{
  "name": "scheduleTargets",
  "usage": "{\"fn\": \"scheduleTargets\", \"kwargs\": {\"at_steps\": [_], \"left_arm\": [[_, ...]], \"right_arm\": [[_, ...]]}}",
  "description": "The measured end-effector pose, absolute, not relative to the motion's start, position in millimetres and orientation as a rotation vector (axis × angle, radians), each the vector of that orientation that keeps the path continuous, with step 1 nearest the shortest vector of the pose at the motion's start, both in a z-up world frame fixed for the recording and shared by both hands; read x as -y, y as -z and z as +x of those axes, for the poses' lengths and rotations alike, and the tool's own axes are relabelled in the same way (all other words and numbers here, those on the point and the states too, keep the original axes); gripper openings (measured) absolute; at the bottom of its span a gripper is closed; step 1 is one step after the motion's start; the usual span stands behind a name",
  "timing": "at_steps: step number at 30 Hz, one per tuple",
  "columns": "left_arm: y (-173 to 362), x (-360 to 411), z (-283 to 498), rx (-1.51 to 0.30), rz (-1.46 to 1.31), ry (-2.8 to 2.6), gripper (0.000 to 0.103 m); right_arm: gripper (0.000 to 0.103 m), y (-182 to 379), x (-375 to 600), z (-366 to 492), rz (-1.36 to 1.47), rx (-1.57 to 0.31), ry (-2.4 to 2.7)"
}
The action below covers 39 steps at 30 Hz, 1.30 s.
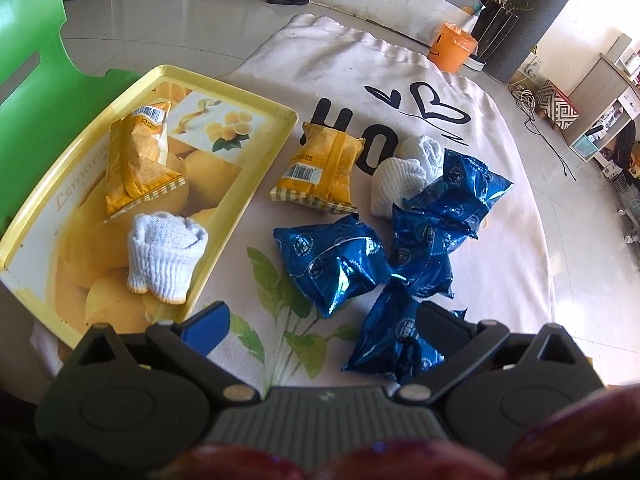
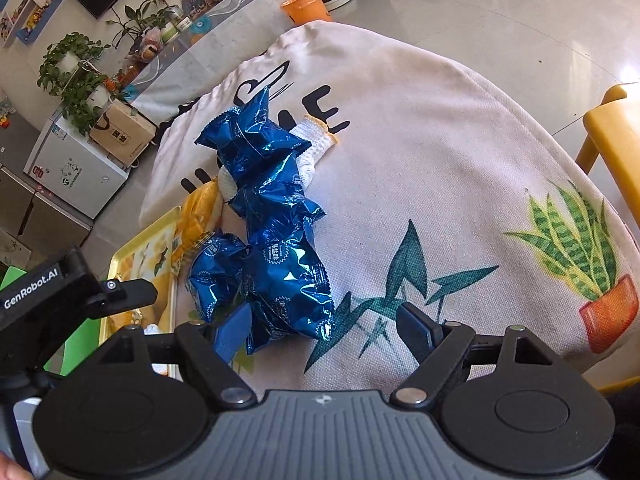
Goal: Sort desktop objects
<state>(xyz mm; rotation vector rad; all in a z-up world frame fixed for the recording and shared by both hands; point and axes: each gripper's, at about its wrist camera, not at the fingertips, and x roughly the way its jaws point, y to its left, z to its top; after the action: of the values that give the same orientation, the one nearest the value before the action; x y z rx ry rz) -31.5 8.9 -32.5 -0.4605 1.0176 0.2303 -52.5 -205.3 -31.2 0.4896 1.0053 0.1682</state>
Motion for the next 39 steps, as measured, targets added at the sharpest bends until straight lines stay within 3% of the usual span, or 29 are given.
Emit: {"fn": "scheduleTargets", "kwargs": {"at_steps": [27, 39], "left_arm": [[92.9, -5.9, 63.4, -1.090, -0.506, -0.408, 0.102], [118.1, -16.6, 41.7, -1.150, -0.604, -0.515, 0.102]], "right_arm": [[0.080, 35.3, 213.4, -42.5, 0.603, -1.048, -0.171], [0.080, 34.4, 216.1, -40.0, 0.620, -1.035, -0.169]]}}
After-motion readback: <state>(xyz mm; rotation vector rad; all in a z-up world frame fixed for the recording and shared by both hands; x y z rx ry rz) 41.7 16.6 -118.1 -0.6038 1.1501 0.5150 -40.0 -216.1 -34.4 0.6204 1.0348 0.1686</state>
